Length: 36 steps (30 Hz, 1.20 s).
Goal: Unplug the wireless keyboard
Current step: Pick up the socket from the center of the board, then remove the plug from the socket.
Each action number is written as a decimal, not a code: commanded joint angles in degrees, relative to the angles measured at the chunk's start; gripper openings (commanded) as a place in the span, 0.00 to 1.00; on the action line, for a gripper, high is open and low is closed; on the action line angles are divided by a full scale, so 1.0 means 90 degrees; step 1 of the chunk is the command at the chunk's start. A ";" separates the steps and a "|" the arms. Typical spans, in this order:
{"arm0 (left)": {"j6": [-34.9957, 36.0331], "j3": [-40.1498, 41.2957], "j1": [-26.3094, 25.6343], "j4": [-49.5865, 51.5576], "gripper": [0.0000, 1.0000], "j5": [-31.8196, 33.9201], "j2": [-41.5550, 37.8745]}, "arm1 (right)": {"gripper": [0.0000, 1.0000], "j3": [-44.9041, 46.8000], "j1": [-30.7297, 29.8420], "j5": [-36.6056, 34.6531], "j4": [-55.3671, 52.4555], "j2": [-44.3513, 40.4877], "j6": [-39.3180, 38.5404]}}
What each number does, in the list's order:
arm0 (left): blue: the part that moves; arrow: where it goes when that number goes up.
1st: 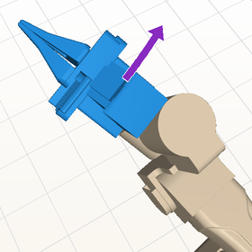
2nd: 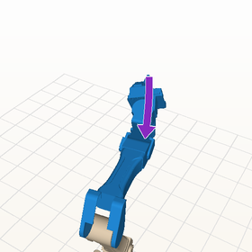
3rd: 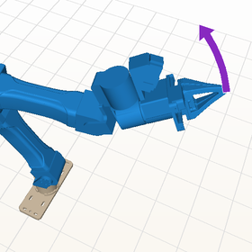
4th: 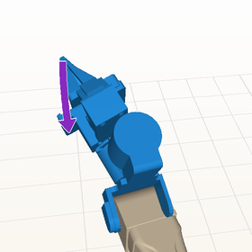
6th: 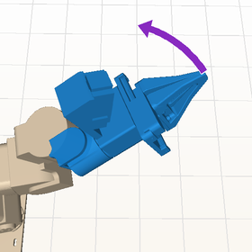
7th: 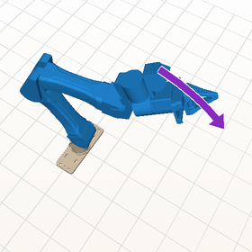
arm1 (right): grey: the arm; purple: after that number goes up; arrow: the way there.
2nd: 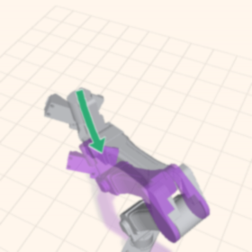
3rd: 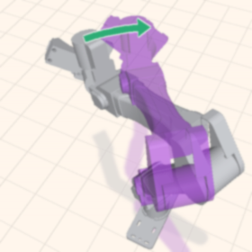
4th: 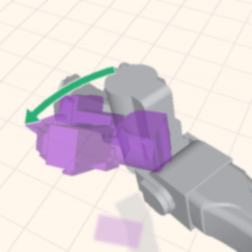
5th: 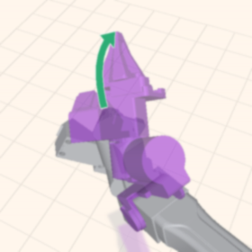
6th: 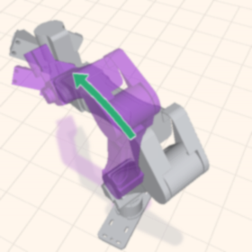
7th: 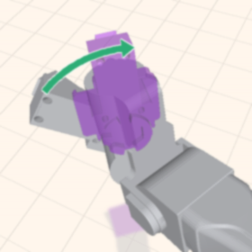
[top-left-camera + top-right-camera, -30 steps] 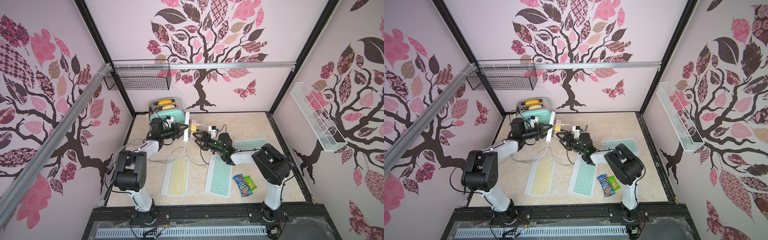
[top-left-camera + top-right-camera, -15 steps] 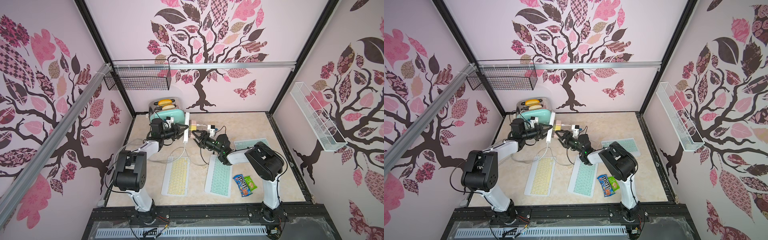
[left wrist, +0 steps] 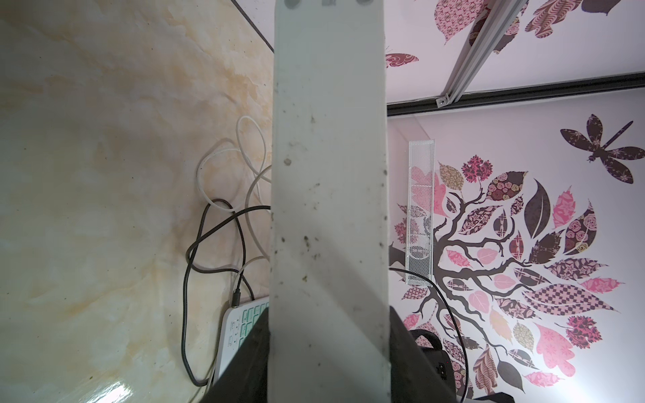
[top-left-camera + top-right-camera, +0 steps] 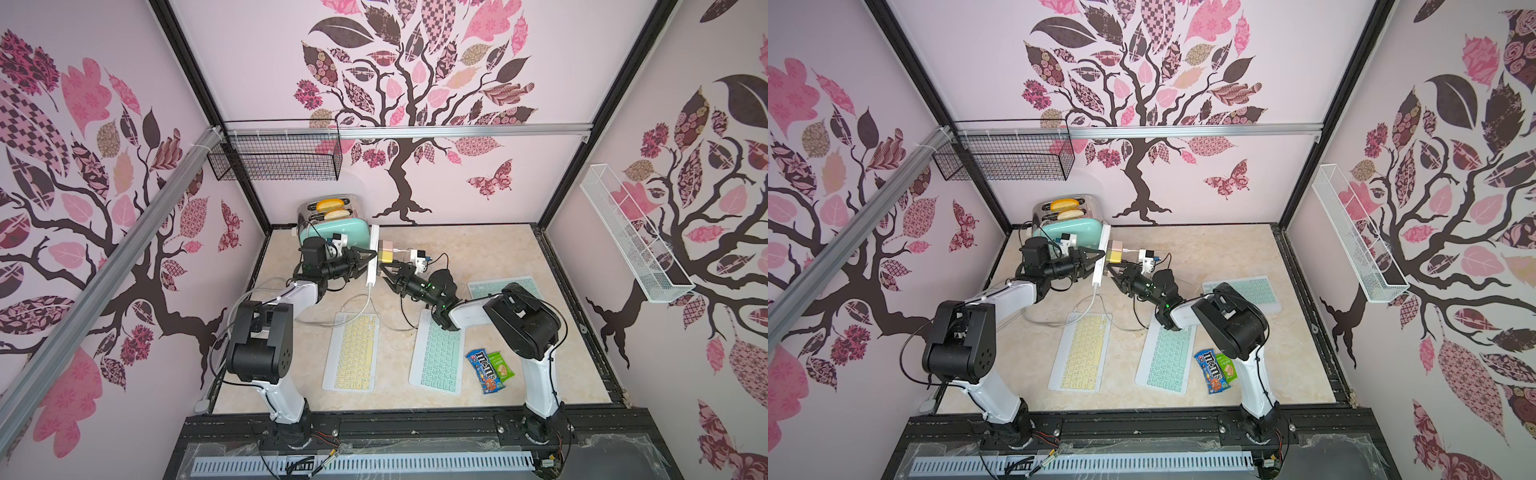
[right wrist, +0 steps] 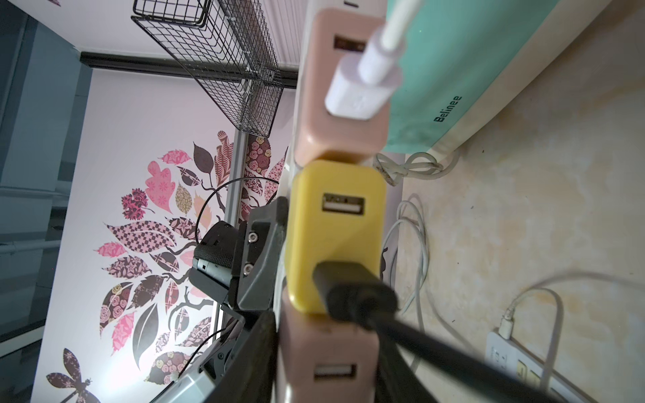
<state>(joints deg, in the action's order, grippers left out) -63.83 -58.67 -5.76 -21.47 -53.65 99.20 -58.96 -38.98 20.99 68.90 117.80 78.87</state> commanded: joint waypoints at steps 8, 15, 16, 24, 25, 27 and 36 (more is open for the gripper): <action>0.0233 0.0076 0.0010 -0.0486 0.00 0.0032 -0.0367 | 0.02 -0.0189 -0.0201 -0.0362 0.0127 0.0280 0.0053; -0.0371 0.0264 0.0067 -0.1402 0.00 -0.0011 -0.0231 | 0.00 -0.0070 -0.0207 -0.0400 0.0718 0.0366 0.0067; -0.0473 0.0298 0.0092 -0.1576 0.00 0.0003 -0.0240 | 0.00 -0.0077 -0.0202 -0.0384 0.0990 0.0384 0.0067; -0.0676 0.0317 0.0130 -0.1672 0.00 0.0153 -0.0473 | 0.00 0.0017 -0.0196 -0.0485 0.1276 0.0197 -0.0048; -0.0614 0.0248 0.0130 -0.1493 0.00 0.0168 -0.0506 | 0.00 0.0048 -0.0198 -0.0512 0.1209 0.0142 -0.0079; -0.0491 0.0082 0.0138 -0.1034 0.00 0.0152 -0.0534 | 0.00 0.0128 -0.0166 -0.0570 0.1171 0.0077 -0.0100; -0.0432 -0.0137 0.0234 -0.0618 0.00 0.0360 -0.0511 | 0.00 0.0135 -0.0044 -0.0604 0.1348 0.0107 0.0128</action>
<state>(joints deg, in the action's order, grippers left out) -65.98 -57.01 -5.17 -25.76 -53.52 97.17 -58.06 -40.03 15.81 78.98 119.92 81.93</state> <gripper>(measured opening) 0.440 0.302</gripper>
